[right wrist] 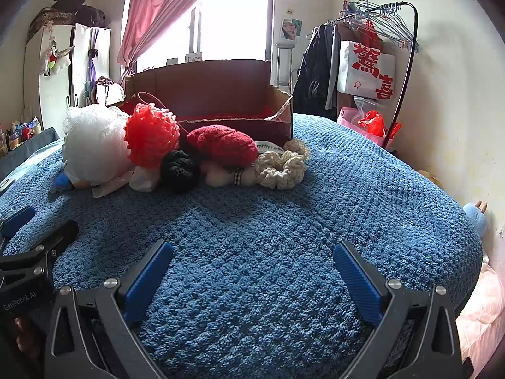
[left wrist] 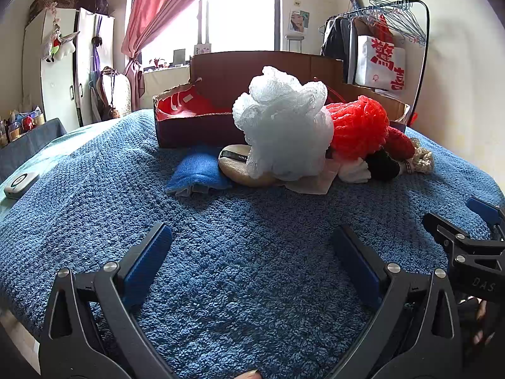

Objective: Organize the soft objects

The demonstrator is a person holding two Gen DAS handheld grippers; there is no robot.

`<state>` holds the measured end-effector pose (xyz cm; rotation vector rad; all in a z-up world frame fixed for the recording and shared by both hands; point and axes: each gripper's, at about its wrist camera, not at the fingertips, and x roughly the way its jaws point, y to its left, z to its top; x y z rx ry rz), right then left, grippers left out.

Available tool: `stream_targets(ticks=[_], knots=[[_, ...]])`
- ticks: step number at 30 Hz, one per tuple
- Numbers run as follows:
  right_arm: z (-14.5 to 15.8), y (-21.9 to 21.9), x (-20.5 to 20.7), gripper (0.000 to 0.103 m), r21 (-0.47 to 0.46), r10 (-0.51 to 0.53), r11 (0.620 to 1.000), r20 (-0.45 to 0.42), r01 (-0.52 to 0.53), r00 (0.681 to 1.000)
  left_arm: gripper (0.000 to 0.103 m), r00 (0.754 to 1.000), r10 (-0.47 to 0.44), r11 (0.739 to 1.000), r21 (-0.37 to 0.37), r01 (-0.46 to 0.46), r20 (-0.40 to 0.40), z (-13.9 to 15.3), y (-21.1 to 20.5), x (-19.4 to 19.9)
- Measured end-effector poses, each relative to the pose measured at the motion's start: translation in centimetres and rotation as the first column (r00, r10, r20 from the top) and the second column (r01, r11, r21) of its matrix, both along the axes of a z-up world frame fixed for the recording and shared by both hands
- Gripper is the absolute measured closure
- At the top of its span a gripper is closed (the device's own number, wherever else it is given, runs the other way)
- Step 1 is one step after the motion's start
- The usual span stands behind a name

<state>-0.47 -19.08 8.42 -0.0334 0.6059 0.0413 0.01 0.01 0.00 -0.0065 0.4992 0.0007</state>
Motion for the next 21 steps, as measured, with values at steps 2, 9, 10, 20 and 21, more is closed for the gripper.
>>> stream_targets(ticks=[2, 9, 10, 20, 21], knots=[[0.00, 0.01, 0.00, 0.000, 0.000, 0.000, 1.000, 0.000, 0.000, 1.000, 0.000, 1.000, 0.000, 1.000, 0.000, 0.000, 0.000, 0.00, 0.00, 0.00], [0.01, 0.02, -0.01, 0.000, -0.001, 0.000, 1.000, 0.000, 0.000, 1.000, 0.000, 1.000, 0.000, 1.000, 0.000, 0.000, -0.001, 0.00, 0.00, 0.00], [0.00, 0.01, -0.02, 0.000, 0.000, 0.000, 1.000, 0.000, 0.000, 1.000, 0.000, 1.000, 0.000, 1.000, 0.000, 0.000, 0.000, 0.00, 0.00, 0.00], [-0.04, 0.06, -0.01, 0.000, -0.002, 0.002, 1.000, -0.001, -0.002, 1.000, 0.000, 1.000, -0.001, 1.000, -0.001, 0.001, -0.005, 0.00, -0.01, 0.03], [-0.02, 0.02, 0.00, 0.000, 0.001, 0.003, 1.000, -0.002, -0.003, 1.000, 0.000, 1.000, -0.001, 1.000, -0.002, 0.001, -0.007, 0.01, -0.01, 0.03]])
